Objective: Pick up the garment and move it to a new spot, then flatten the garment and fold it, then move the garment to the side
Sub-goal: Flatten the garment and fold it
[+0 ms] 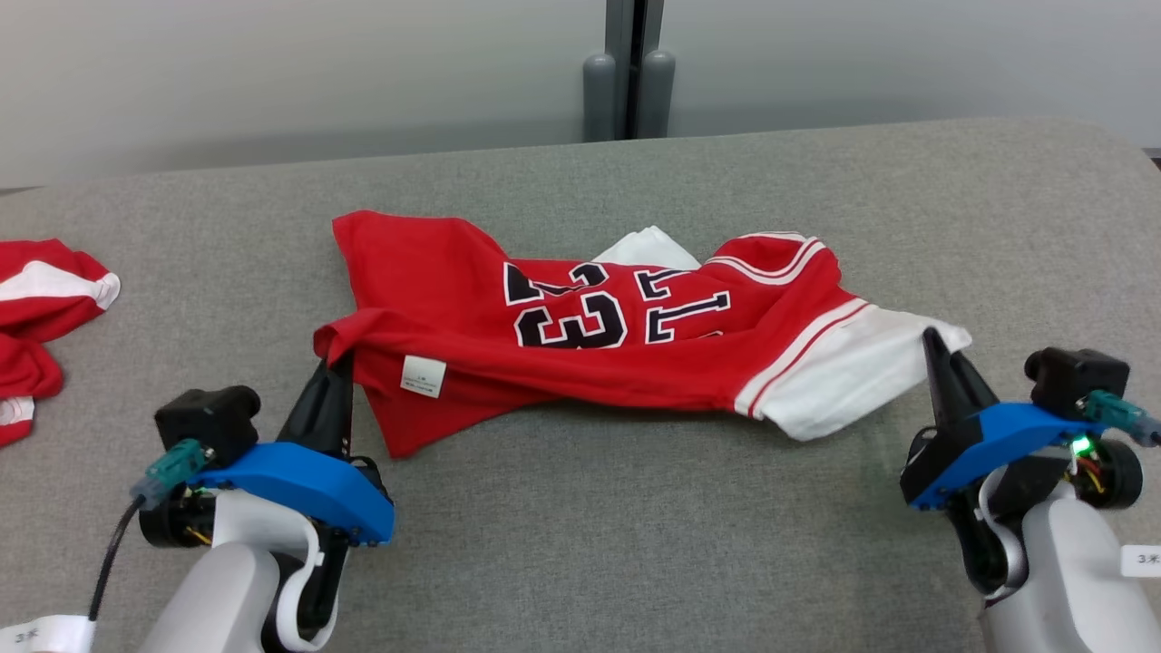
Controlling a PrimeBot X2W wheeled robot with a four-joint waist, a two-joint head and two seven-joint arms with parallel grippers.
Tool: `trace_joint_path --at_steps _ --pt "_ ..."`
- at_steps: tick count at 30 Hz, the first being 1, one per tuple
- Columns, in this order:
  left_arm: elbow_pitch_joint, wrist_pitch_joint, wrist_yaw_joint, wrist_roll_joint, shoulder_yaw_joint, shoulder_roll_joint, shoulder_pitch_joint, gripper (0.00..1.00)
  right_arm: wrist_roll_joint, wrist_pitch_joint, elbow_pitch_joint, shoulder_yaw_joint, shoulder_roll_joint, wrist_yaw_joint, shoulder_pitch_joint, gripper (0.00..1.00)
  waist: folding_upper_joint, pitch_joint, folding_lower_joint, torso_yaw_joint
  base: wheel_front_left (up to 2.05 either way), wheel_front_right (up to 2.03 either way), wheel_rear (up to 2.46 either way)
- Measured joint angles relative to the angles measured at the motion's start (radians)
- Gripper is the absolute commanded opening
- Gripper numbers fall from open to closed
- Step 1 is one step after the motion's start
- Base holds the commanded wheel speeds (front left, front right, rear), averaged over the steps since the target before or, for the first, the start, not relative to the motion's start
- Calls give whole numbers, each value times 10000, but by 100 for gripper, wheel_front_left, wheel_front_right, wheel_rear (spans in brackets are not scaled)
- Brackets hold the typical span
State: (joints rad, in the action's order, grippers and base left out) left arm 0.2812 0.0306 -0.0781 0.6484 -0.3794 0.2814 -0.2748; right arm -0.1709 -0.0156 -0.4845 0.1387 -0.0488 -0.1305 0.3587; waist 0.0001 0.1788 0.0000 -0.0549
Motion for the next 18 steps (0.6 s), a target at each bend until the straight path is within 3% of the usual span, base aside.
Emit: trace_joint_path --at_steps 6,11,18 --pt "-2067 -94 173 268 548 708 1 0 -485 -587 2909 -29 -4 0 16 0 0 -349 0 -141 0 0 0" --pt "-3647 -828 159 669 997 1315 -100 0 -282 -1522 5294 -155 -12 0 226 0 -1 -548 -1 -200 0 0 0" --pt "-5079 -2161 420 1126 1283 2282 -995 0 -150 -2370 7394 -305 -731 0 1667 0 0 -627 -1 -156 0 0 0"
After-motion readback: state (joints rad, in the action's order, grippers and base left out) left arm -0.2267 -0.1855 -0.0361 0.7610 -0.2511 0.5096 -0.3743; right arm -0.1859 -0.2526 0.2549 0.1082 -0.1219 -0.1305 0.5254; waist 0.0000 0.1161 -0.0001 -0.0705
